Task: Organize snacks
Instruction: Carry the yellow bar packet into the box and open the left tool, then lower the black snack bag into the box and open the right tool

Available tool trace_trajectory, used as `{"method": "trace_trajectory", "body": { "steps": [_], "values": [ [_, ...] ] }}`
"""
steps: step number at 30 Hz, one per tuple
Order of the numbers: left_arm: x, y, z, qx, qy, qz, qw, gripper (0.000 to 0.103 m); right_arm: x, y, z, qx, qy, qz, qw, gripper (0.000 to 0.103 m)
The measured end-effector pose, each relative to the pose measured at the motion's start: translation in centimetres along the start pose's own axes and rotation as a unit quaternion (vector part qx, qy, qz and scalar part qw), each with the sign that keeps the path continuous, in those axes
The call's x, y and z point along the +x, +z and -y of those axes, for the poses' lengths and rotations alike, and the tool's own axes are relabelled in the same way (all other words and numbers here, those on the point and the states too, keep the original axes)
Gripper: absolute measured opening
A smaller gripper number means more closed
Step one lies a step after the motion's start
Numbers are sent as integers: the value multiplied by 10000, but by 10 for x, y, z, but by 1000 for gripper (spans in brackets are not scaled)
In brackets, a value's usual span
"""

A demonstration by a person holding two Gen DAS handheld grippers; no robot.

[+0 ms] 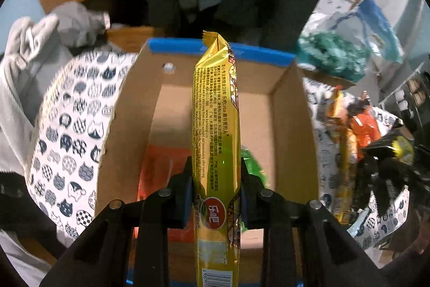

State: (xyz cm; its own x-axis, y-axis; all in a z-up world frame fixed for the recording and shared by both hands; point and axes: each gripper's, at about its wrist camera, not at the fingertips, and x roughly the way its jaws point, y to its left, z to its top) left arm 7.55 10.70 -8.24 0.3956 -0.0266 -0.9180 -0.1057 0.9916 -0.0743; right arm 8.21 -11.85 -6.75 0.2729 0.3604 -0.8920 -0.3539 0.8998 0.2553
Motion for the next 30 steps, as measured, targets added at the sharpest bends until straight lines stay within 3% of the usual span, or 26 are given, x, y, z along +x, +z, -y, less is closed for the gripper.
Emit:
{"method": "trace_trajectory", "body": {
  "steps": [7,13,18,21,30],
  "values": [
    [45,-3,-22,-268,90,-608,9977,28,16,12,-28,-215,115,-92,9997,63],
    [62,-4,-33,-455,49,-832,9955,28,26,18,-49,-375,173,-185,9990,63],
    [55,-5,-33,-393,118,-719,9966,29,34,24,-65,-513,210,-230,9982,63],
    [46,-2,-35,-353,184,-622,9973,42,43,27,-75,-598,233,-309,9975,63],
    [10,-12,-52,-400,167,-251,9987,52,74,33,-104,-957,208,-489,9940,63]
  ]
}}
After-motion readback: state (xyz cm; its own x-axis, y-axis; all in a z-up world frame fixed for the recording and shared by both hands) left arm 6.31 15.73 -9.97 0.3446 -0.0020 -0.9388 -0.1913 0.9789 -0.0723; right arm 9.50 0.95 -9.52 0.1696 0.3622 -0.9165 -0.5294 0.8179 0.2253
